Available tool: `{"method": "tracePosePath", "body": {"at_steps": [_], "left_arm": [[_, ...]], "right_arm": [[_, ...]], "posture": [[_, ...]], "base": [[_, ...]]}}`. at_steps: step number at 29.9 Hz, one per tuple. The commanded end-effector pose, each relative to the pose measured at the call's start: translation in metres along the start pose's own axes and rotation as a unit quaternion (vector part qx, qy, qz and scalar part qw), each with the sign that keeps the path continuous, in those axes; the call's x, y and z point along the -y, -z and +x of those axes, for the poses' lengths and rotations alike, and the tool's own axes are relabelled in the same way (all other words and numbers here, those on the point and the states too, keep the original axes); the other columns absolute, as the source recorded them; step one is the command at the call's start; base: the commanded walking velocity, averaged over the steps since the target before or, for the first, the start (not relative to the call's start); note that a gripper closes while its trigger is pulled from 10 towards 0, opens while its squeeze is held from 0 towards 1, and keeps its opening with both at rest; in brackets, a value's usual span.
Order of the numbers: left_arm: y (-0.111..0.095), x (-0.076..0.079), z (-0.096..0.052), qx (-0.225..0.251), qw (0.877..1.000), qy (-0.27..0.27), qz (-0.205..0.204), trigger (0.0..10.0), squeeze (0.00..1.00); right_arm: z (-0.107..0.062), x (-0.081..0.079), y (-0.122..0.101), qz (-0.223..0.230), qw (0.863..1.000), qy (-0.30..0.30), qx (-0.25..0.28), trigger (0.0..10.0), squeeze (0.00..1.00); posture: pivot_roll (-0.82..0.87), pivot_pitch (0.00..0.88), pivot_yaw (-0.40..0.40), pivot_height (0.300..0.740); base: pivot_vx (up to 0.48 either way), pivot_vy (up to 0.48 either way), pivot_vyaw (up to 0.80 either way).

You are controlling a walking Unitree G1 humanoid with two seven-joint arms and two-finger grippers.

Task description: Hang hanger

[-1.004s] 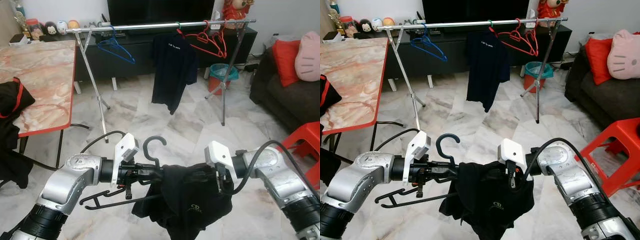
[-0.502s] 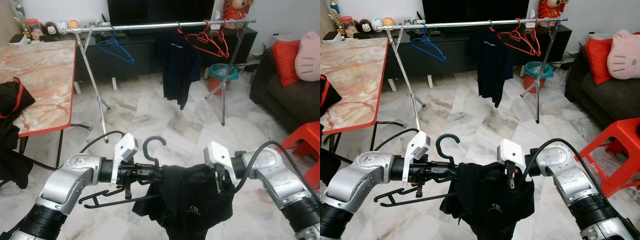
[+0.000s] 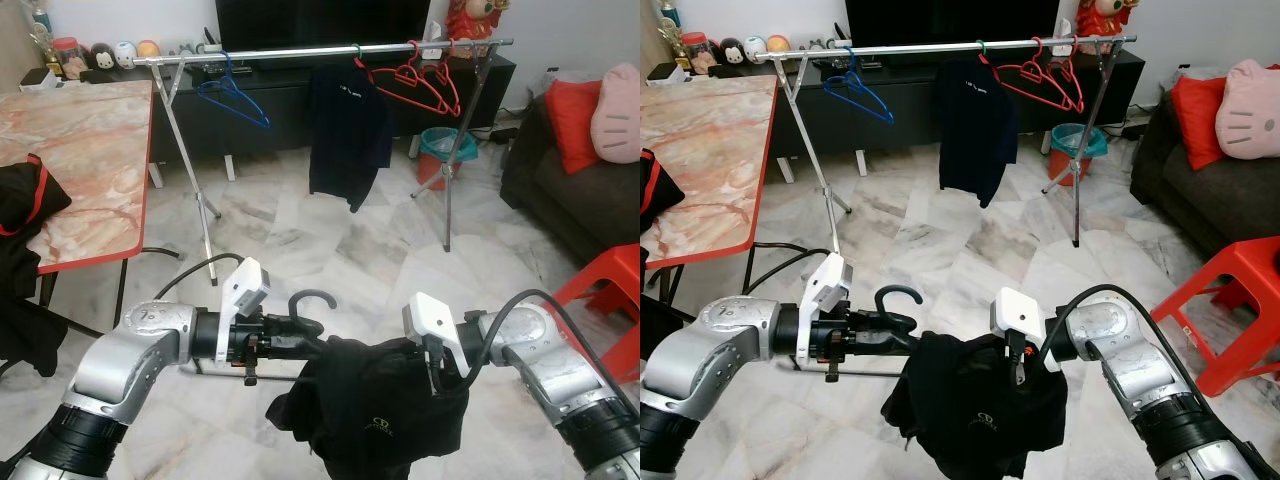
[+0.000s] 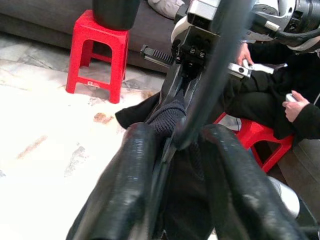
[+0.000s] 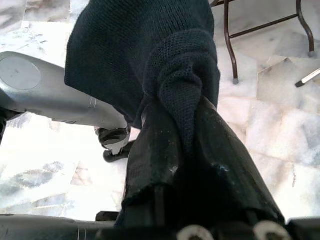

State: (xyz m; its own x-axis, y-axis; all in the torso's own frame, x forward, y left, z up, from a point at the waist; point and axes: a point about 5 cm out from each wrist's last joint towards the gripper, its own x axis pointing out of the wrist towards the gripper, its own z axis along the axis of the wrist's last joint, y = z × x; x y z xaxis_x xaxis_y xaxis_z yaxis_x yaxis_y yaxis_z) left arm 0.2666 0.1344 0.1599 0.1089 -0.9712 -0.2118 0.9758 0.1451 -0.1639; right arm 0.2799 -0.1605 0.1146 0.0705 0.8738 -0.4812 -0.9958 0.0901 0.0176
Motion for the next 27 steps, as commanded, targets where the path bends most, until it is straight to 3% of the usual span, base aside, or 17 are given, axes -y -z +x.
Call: {"method": "tracePosePath", "body": {"at_steps": [1, 9, 13, 19, 21, 23, 24, 27], "left_arm": [[-0.007, 0.0, -0.003, 0.003, 1.0, 0.006, 0.013, 10.0, 1.0], [-0.009, 0.0, -0.01, -0.011, 1.0, 0.023, 0.014, 10.0, 1.0], [-0.009, -0.004, -0.019, -0.022, 1.0, 0.005, 0.018, 10.0, 1.0], [-0.009, -0.017, -0.044, -0.024, 0.997, -0.074, 0.021, 10.0, 1.0], [-0.007, -0.025, -0.057, -0.016, 0.991, -0.129, 0.02, 10.0, 1.0], [-0.007, -0.027, -0.061, -0.013, 0.989, -0.146, 0.018, 10.0, 1.0], [-0.007, -0.032, -0.069, -0.001, 0.983, -0.185, 0.017, 10.0, 1.0], [-0.004, -0.037, -0.075, 0.003, 0.975, -0.22, 0.011, 10.0, 1.0]], "right_arm": [[-0.002, 0.0, -0.001, -0.007, 1.0, 0.0, -0.005, 0.0, 0.0], [-0.001, -0.002, 0.009, -0.001, 1.0, -0.002, -0.028, 0.0, 0.0], [-0.002, -0.002, 0.014, 0.006, 0.999, 0.008, -0.035, 0.0, 0.0], [-0.009, 0.005, 0.025, 0.025, 0.996, 0.077, -0.039, 0.0, 0.0], [-0.013, 0.006, 0.032, 0.042, 0.993, 0.104, -0.041, 0.0, 0.0], [-0.014, 0.005, 0.034, 0.045, 0.993, 0.105, -0.044, 0.0, 0.0], [-0.016, 0.0, 0.041, 0.054, 0.992, 0.105, -0.048, 0.0, 0.0], [-0.018, -0.002, 0.045, 0.063, 0.99, 0.117, -0.049, 0.0, 0.0]], "posture": [[-0.12, 0.0, -0.02, 0.74], [-0.12, 0.0, -0.02, 0.74], [-0.12, 0.0, -0.022, 0.74], [-0.11, 0.0, -0.024, 0.74], [-0.11, 0.0, -0.027, 0.74], [-0.11, 0.0, -0.027, 0.74], [-0.11, 0.0, -0.027, 0.74], [-0.11, 0.0, -0.028, 0.74]], "base": [[0.0, 0.0, 0.0], [0.0, 0.0, 0.0], [0.0, 0.0, 0.0], [0.0, 0.0, 0.0], [0.0, 0.0, 0.0], [0.0, 0.0, 0.0], [0.0, 0.0, 0.0], [0.0, 0.0, 0.0]]}}
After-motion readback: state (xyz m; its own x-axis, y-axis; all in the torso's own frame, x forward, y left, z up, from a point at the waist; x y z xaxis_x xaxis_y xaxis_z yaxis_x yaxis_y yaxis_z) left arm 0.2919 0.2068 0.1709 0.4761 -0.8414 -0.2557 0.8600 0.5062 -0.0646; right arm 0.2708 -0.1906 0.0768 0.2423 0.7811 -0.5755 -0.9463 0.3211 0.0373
